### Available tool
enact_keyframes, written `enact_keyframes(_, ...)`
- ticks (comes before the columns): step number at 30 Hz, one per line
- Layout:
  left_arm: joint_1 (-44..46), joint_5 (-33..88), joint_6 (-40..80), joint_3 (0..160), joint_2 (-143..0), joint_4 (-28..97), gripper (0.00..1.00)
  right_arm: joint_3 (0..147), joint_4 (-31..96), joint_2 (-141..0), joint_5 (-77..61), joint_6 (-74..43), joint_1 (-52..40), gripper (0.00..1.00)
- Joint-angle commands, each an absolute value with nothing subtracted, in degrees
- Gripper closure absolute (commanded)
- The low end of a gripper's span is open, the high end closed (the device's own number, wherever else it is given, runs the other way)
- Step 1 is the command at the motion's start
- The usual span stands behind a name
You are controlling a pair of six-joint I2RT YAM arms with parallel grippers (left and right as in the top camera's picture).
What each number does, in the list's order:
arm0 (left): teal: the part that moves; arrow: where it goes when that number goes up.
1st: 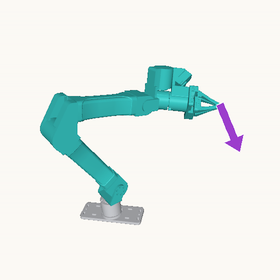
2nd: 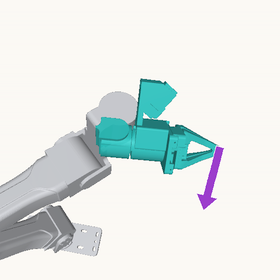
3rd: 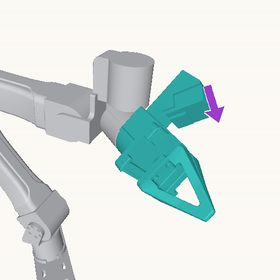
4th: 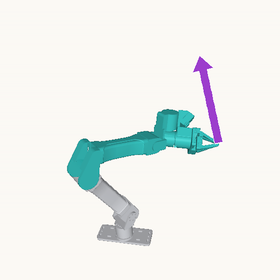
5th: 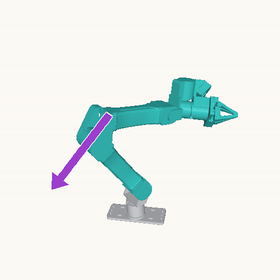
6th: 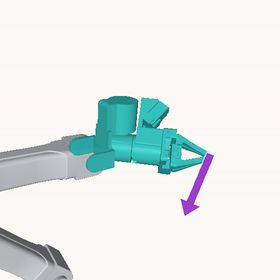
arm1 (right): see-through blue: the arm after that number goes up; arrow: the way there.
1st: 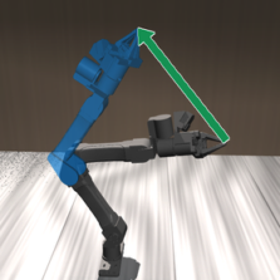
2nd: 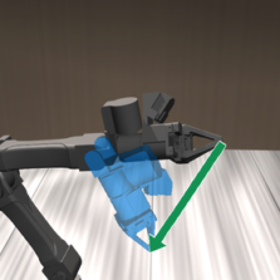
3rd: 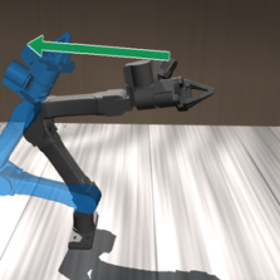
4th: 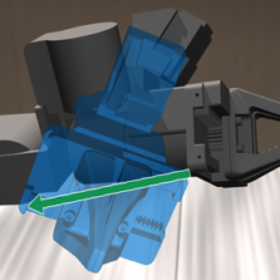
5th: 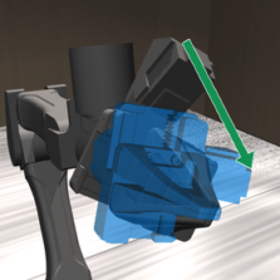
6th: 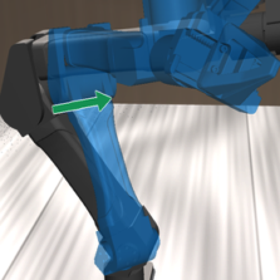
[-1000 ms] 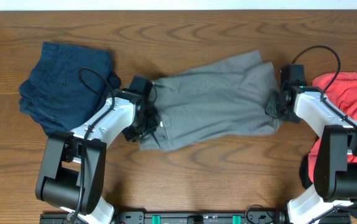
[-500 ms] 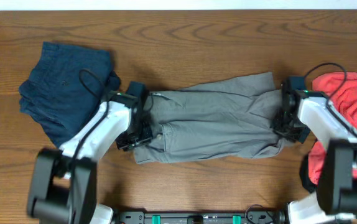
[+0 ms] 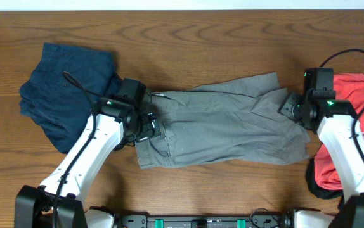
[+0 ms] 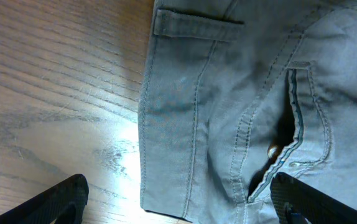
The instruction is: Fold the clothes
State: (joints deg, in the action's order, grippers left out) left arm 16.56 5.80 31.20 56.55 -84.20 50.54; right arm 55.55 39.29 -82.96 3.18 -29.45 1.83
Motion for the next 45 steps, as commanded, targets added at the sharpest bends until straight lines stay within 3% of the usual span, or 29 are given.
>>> enact_keyframes(1,16.3,5.0,30.5,56.3,-84.4,50.7,0.05,55.0,37.4,-86.8,-3.1,-28.1,2.2,0.43)
enact_keyframes(7,16.3,5.0,30.7,56.3,-84.4,50.7,0.05,55.0,27.2,-94.3,-11.0,-25.9,2.2,0.44)
enact_keyframes(9,16.3,5.0,30.7,56.3,-84.5,50.7,0.05,55.0,23.8,-96.7,-11.5,-26.2,2.2,0.57)
enact_keyframes(12,16.3,5.0,30.7,56.3,-84.5,50.7,0.05,55.0,18.9,-99.3,-14.1,-26.3,2.2,0.99)
enact_keyframes(24,16.3,5.0,30.7,56.3,-84.6,50.5,0.05,55.0,-2.4,-99.2,-17.9,-37.3,4.8,0.98)
enact_keyframes(25,16.3,5.0,30.7,56.3,-84.6,50.5,0.05,55.0,-4.4,-99.4,-17.9,-37.3,4.8,0.89)
enact_keyframes(26,16.3,5.0,30.7,56.3,-84.6,50.4,0.05,55.0,-6.3,-99.4,-17.9,-37.3,4.7,0.67)
enact_keyframes(27,16.3,5.0,30.7,56.3,-84.6,50.4,0.05,55.0,-7.3,-99.5,-17.5,-37.2,4.5,0.53)
enact_keyframes(29,16.3,5.0,30.7,56.3,-84.6,50.5,0.05,55.0,-7.4,-99.6,-15.9,-37.2,4.3,0.50)
enact_keyframes(37,16.3,5.0,30.7,56.3,-84.6,50.5,0.05,55.0,-3.2,-100.0,-15.4,-33.8,4.1,0.58)
enact_keyframes(42,16.3,5.0,30.7,56.3,-84.6,50.5,0.05,55.0,0.2,-99.7,-31.4,-27.4,4.4,0.75)
enact_keyframes(45,16.3,4.9,30.7,56.3,-84.6,50.1,0.05,55.0,9.4,-99.7,-34.6,-23.2,3.5,0.94)
